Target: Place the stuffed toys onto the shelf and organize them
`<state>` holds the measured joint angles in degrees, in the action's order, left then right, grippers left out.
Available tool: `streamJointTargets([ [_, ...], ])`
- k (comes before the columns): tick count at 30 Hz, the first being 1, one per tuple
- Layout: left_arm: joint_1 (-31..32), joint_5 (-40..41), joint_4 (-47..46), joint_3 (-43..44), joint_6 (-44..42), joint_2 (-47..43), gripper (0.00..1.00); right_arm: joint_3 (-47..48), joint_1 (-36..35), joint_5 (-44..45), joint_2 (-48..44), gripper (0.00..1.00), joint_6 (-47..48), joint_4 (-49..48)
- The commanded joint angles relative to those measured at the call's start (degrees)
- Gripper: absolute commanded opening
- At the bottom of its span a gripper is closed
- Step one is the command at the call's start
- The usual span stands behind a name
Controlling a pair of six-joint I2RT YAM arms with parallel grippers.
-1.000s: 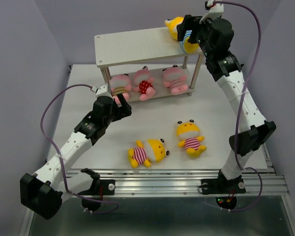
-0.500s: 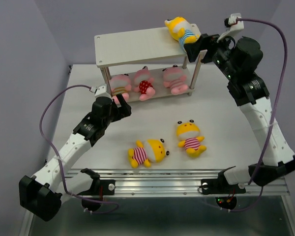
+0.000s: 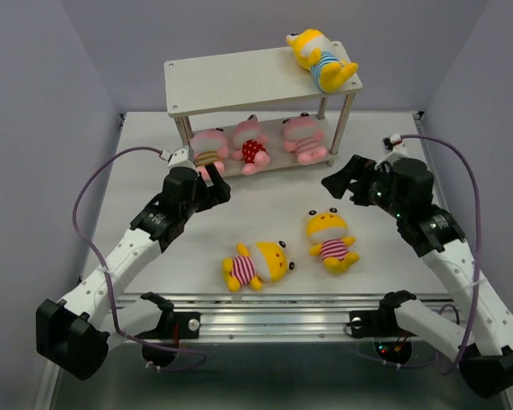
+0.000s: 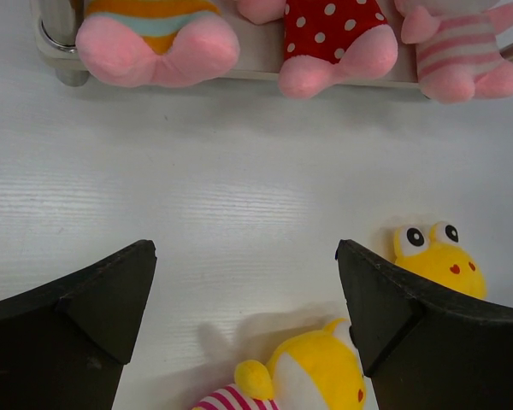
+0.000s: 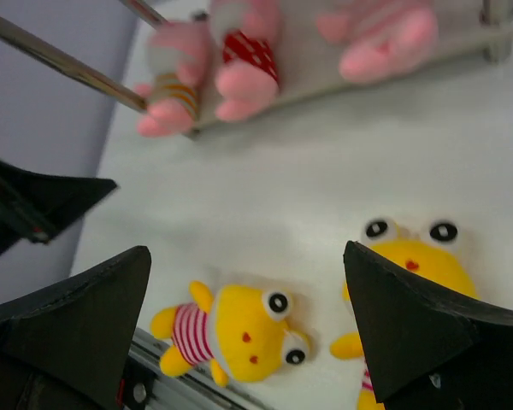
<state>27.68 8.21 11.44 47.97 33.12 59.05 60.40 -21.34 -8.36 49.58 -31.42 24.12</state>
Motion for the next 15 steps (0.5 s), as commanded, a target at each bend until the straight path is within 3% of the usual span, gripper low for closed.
streamJointTargets([
  [1,0.3,-0.8,-2.6,0.3,-0.2,-0.4,0.99,-6.3,0.3,1.1,4.5,1.00,-4.0,10.5],
  [8,0.3,0.3,-2.7,-0.3,-0.2,-1.0,0.99,-14.1,-3.2,8.1,9.6,1.00,-5.2,16.0],
  [15,0.3,0.4,-2.3,-0.2,-0.2,0.1,0.99,-15.2,-16.3,22.0,16.1,1.00,-12.0,19.6],
])
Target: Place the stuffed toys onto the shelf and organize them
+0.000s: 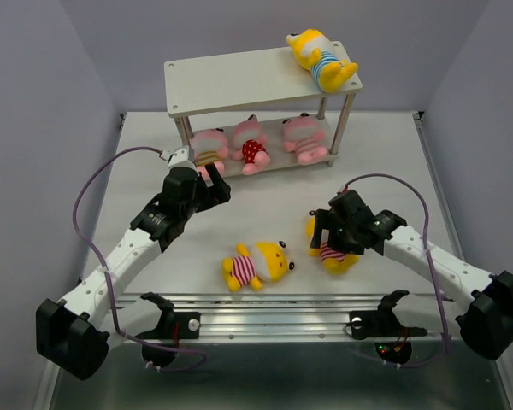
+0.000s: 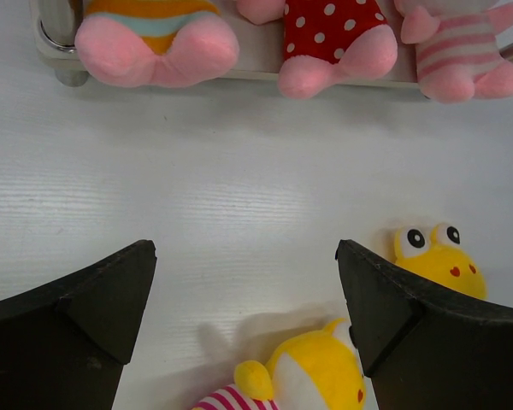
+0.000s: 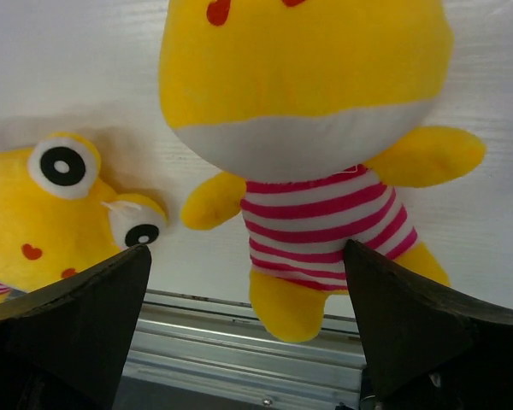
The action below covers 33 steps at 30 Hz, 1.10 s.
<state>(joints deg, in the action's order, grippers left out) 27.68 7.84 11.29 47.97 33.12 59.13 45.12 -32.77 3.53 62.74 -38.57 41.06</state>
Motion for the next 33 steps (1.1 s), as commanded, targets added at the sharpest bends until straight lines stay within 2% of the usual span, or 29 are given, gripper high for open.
streamJointTargets([
  [1,0.3,1.0,-2.1,-0.2,-0.1,0.1,0.99,0.1,-4.9,11.1,3.7,0.99,-5.1,2.6],
  [5,0.3,3.4,-1.1,-0.1,0.4,0.3,0.99,3.1,-8.5,20.4,8.2,0.91,-8.5,6.8],
  [7,0.4,3.6,-1.0,0.0,0.4,0.4,0.99,3.4,-9.1,21.0,9.8,0.88,-8.5,6.3],
  [10,0.3,3.7,-0.8,0.3,0.3,0.4,0.99,3.0,-9.9,21.6,12.1,0.77,-9.2,3.8],
  [11,0.3,3.8,-0.8,0.2,0.3,0.3,0.99,2.9,-9.9,21.8,12.4,0.70,-9.4,3.2],
  [12,0.3,4.0,-0.7,0.2,0.3,0.2,0.99,2.9,-10.4,21.7,12.9,0.48,-9.4,1.8],
  [13,0.4,4.0,-0.7,0.1,0.4,0.1,0.99,2.9,-10.4,21.7,12.8,0.38,-9.2,1.2],
  [15,0.4,4.0,-0.7,-0.1,0.5,0.0,0.99,2.5,-10.4,21.2,12.1,0.20,-7.9,-0.8],
  [18,0.3,3.9,-0.7,0.0,0.5,0.2,0.99,2.8,-10.9,22.4,10.0,0.01,-6.6,-1.3],
  [22,0.3,3.5,-0.7,0.0,0.5,0.1,0.99,6.5,-10.9,23.5,7.0,0.01,-1.9,0.1],
  [28,0.3,3.5,-0.7,-0.1,0.7,-0.6,0.99,19.8,-12.6,21.6,4.0,0.01,8.3,-3.2],
  [33,0.3,3.8,-0.5,-0.2,1.1,-1.2,0.99,33.7,-13.1,18.8,9.0,0.04,15.6,-5.8],
])
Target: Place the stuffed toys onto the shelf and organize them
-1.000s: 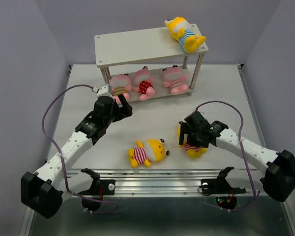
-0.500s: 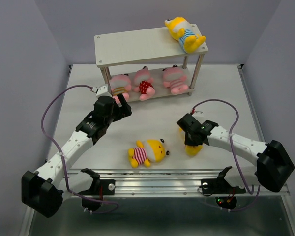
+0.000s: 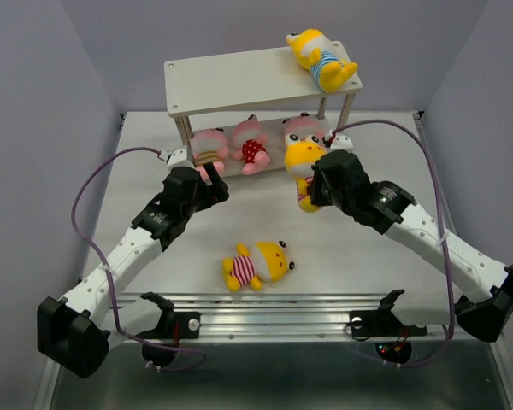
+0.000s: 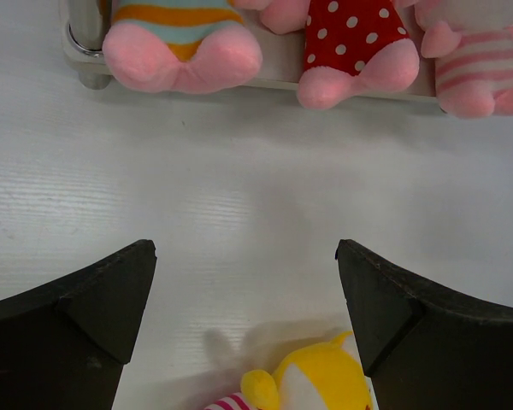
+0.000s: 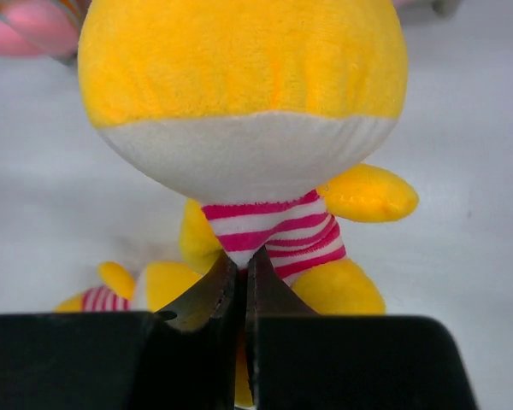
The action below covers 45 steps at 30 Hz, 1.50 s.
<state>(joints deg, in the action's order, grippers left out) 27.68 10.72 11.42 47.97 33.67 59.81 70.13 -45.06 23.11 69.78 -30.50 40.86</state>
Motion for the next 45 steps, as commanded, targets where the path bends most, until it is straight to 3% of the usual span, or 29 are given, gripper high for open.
streamJointTargets([
  [1,0.3,1.1,-0.6,-0.2,0.6,-1.9,0.99,13.1,-0.8,-0.7,3.0,0.05,9.0,-6.1],
  [11,0.3,1.9,-0.2,-0.1,0.8,-2.2,0.99,42.4,-0.8,6.0,20.6,0.12,14.0,-5.9],
  [23,0.3,1.9,-0.3,-0.2,0.7,-3.3,0.99,63.9,-0.8,9.2,37.7,0.20,19.7,-9.0],
  [26,0.3,2.1,-0.2,-0.3,0.7,-3.9,0.99,64.7,0.4,7.9,39.5,0.23,19.0,-9.1],
  [28,0.3,2.3,-0.2,-0.4,0.8,-4.4,0.99,64.9,1.8,6.9,40.4,0.33,18.1,-9.7],
  [32,0.3,2.2,-0.3,-0.3,0.7,-4.3,0.99,64.7,3.3,4.5,42.0,0.39,17.8,-11.9],
  [45,0.3,2.4,0.0,-0.2,0.5,-3.8,0.99,67.4,5.0,4.9,49.0,0.45,22.6,-18.3],
])
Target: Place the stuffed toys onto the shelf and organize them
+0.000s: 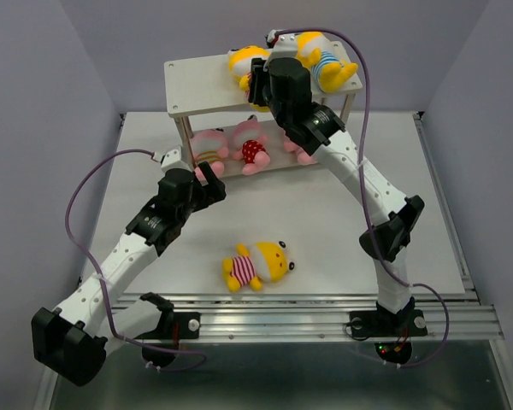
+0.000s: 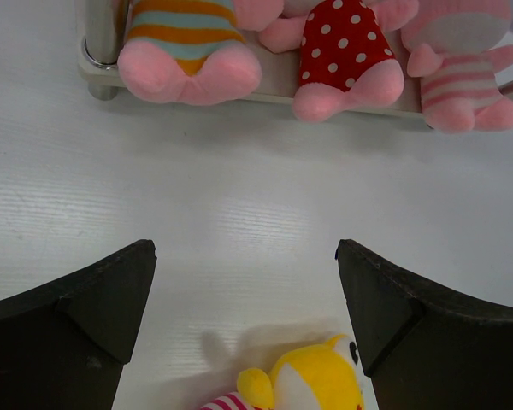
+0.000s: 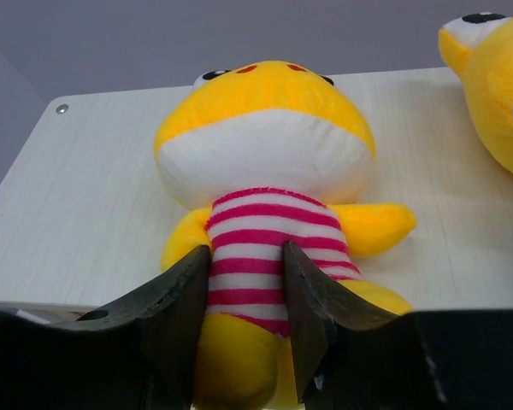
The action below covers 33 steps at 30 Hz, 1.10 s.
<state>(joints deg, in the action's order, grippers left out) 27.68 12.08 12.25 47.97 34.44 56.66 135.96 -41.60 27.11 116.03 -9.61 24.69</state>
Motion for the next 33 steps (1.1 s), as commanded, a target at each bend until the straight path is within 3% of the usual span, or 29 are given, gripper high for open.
streamJointTargets([
  [1,0.3,1.0,-0.7,-0.2,-0.2,-0.8,0.99,1.8,2.0,1.2,3.1,0.45,1.2,-2.1],
  [17,0.4,0.9,-0.6,-0.3,-0.2,-1.0,0.99,2.6,2.6,2.5,5.3,0.56,4.0,-9.5],
  [33,0.4,-2.9,-0.6,-0.4,-0.5,-1.5,0.99,-1.4,2.6,-2.1,-2.1,0.81,3.5,-12.7],
])
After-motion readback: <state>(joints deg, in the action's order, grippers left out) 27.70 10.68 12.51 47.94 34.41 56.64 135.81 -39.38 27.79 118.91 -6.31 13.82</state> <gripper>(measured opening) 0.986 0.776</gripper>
